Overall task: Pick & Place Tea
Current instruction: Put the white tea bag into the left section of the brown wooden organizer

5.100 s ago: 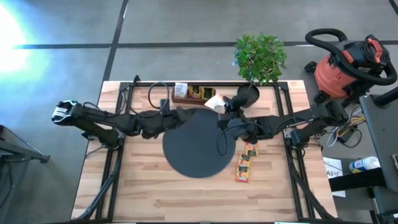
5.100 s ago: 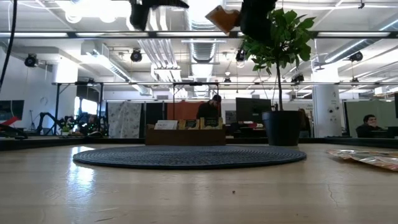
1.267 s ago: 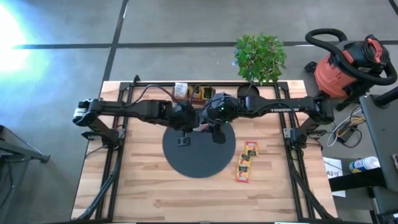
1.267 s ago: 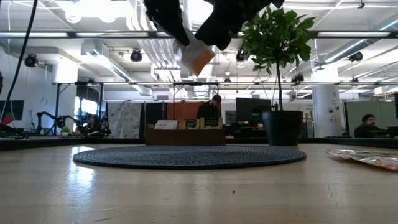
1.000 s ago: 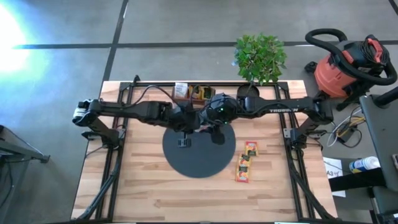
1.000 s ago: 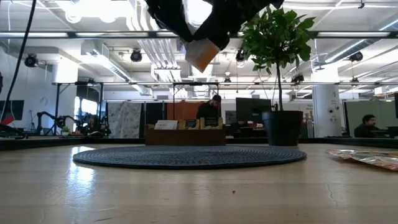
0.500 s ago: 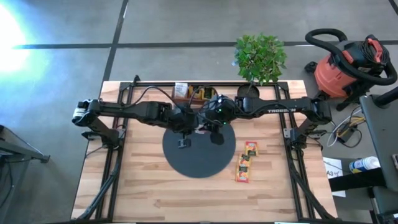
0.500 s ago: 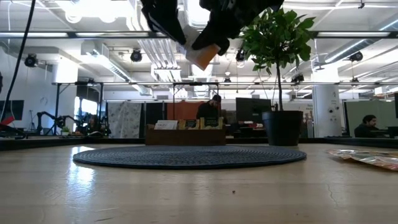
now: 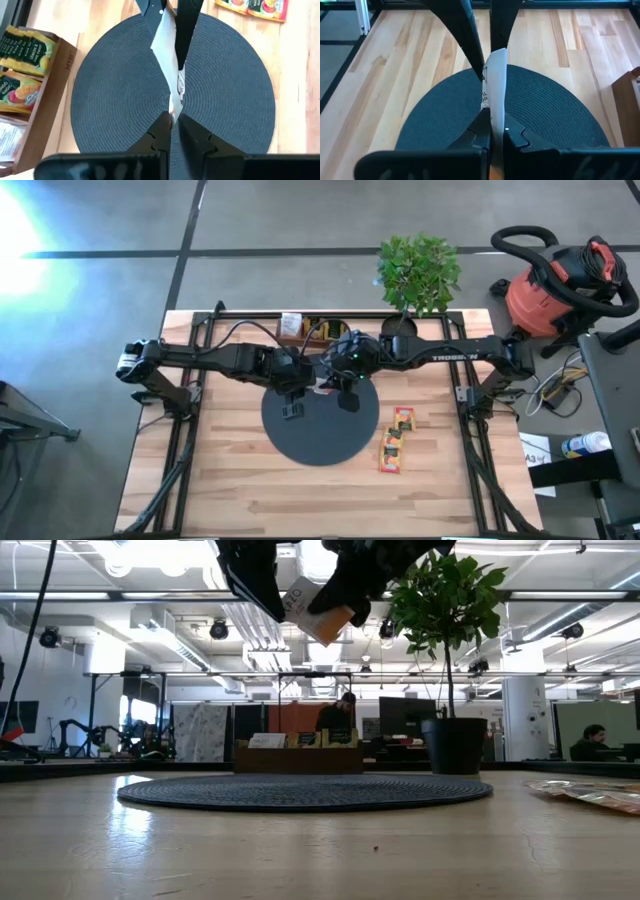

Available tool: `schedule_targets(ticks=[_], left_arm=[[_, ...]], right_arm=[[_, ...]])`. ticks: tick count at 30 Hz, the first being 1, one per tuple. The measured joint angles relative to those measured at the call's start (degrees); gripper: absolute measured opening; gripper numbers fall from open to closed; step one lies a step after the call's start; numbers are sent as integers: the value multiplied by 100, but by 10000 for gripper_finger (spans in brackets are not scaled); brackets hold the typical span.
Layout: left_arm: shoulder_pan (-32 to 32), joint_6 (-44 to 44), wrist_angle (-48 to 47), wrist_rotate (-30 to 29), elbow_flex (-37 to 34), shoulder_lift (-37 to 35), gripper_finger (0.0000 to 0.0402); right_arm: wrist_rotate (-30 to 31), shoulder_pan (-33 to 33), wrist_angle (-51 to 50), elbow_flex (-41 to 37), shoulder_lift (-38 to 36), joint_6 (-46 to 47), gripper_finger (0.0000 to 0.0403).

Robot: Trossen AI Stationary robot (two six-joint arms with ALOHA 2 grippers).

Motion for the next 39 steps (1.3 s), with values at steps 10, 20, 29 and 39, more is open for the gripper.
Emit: schedule_targets(ticks=[10, 20, 29, 39], left_arm=[[0, -77, 5, -297, 0, -124, 2], [-7, -435, -33, -463, -2, -359, 18], [-44, -589, 262, -401, 2, -378, 95], [-66, -595, 446, -223, 42, -381, 114]], right_arm=[[3, -7, 0, 11, -111, 93, 9], [22, -7, -30, 17, -118, 215, 9], [20, -7, -7, 15, -118, 215, 8], [305, -7, -13, 15, -118, 194, 8]])
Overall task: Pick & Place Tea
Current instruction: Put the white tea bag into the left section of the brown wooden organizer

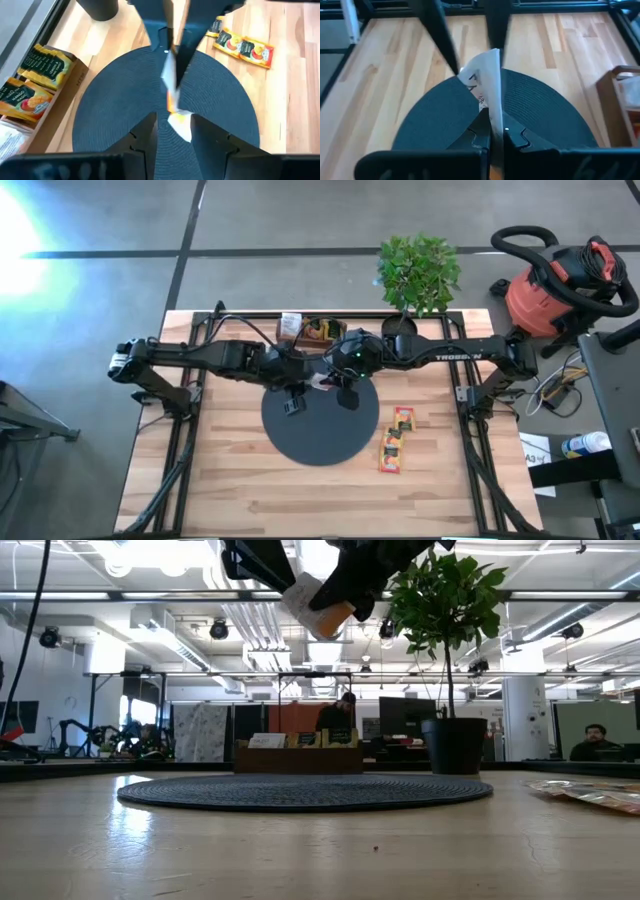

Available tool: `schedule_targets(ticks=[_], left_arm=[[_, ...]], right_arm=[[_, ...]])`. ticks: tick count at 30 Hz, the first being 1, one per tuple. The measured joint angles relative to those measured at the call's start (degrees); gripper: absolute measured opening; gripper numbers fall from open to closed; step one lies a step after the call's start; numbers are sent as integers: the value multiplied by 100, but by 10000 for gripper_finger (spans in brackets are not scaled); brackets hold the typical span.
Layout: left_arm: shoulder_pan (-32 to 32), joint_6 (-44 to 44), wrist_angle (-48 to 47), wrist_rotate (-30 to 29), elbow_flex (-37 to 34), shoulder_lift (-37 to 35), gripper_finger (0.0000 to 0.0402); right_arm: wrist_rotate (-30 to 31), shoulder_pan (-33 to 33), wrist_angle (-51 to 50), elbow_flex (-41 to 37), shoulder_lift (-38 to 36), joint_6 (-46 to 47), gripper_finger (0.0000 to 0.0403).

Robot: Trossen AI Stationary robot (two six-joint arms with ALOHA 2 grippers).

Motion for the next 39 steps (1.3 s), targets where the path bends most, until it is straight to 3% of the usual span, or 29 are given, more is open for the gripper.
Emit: schedule_targets(ticks=[11, 17, 25, 32, 39], left_arm=[[2, -95, 32, 34, -23, -185, 114], [26, -67, 184, -35, -154, -141, 114], [26, -233, -50, -772, -219, -196, 112], [27, -696, -157, -822, -246, -367, 112], [28, -1158, 250, -839, -873, -788, 112]], right_arm=[[117, -27, 61, -7, 15, 8, 8], [-186, -27, 338, -17, 25, 258, 8], [-183, -33, 414, -17, 28, 329, 8], [-3, -27, 537, -17, 26, 316, 8], [-12, -26, 928, -17, 23, 346, 8]])
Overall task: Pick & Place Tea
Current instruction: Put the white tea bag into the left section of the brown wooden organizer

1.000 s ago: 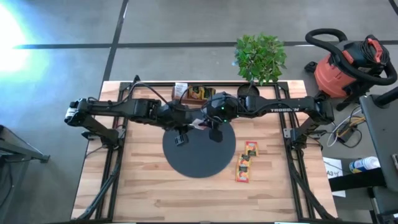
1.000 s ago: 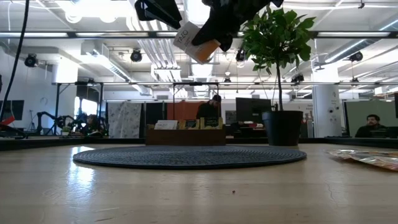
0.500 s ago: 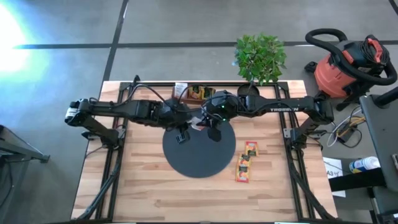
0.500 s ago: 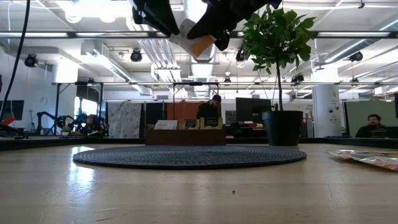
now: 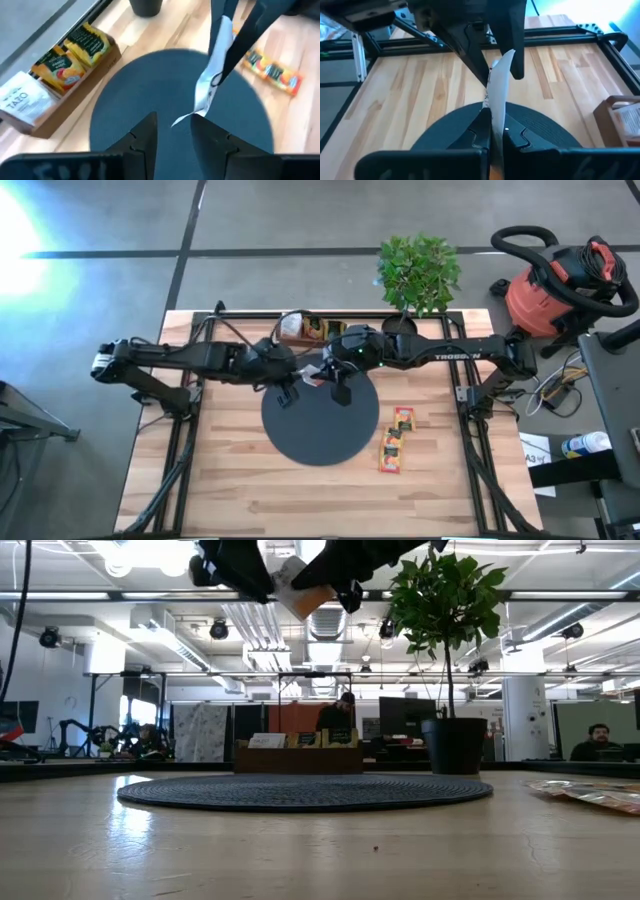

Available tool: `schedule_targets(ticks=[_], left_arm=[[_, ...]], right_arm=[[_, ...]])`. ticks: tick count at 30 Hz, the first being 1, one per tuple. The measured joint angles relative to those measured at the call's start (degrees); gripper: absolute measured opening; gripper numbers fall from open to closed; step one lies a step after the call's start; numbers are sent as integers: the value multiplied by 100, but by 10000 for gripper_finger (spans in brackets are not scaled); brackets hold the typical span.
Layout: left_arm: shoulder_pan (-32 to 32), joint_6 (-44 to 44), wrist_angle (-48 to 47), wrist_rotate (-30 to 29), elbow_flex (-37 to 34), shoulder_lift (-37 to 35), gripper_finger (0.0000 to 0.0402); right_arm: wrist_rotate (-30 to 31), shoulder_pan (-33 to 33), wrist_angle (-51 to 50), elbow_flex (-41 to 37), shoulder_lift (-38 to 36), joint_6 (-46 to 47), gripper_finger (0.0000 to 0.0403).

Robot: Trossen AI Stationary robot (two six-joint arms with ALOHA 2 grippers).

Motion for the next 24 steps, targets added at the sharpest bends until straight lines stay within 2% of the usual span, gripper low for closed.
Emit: schedule_targets(ticks=[6, 12, 17, 21, 24], left_arm=[[0, -115, 1517, 9, -903, -739, 112], [-13, -703, 2248, 1, -1865, -1519, 113], [-85, -922, 3727, 39, -2747, -2181, 113], [-94, -932, 4808, 35, -3343, -2491, 113], [-94, -984, 5220, 33, -3665, -2582, 113]], right_arm=[[-17, 0, 105, 4, -18, 172, 8], [-16, 0, 620, 0, -10, 585, 8], [274, -2, 906, 0, -10, 743, 8], [274, -2, 1248, 2, -10, 987, 8], [288, 0, 1468, 0, -4, 1174, 8]])
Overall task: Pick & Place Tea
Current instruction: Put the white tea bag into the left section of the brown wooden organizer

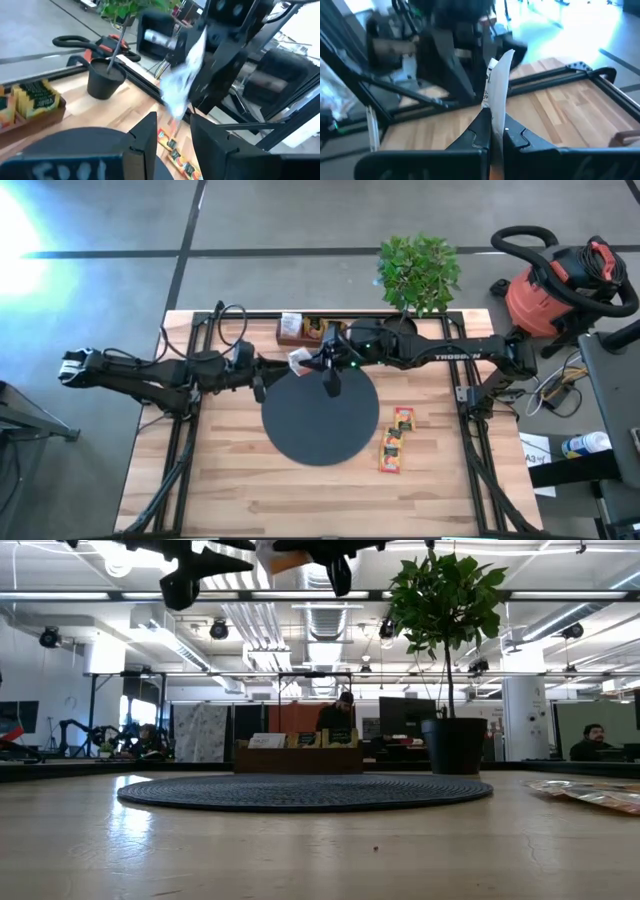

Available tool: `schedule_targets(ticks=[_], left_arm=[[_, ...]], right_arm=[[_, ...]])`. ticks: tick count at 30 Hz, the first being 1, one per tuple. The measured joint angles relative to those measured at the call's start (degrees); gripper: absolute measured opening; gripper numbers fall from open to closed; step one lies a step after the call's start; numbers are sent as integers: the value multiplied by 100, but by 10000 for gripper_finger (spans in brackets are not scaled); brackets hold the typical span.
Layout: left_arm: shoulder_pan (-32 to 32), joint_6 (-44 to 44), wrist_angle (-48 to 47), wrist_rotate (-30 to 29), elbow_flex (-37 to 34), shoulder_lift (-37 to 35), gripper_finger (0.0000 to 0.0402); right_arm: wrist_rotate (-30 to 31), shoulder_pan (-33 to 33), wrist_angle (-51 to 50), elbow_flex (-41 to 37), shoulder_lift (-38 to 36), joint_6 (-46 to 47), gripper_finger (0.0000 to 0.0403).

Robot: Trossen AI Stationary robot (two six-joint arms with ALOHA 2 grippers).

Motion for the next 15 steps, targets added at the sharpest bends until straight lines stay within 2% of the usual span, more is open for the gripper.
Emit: schedule_targets(ticks=[6, 15], left_arm=[[0, -92, 931, 4, -367, 114, 113], [5, 491, 1358, -77, -370, 327, 113]], right_arm=[[172, -2, 216, 0, 1, 225, 8], [281, 0, 327, 0, 4, 483, 8]])
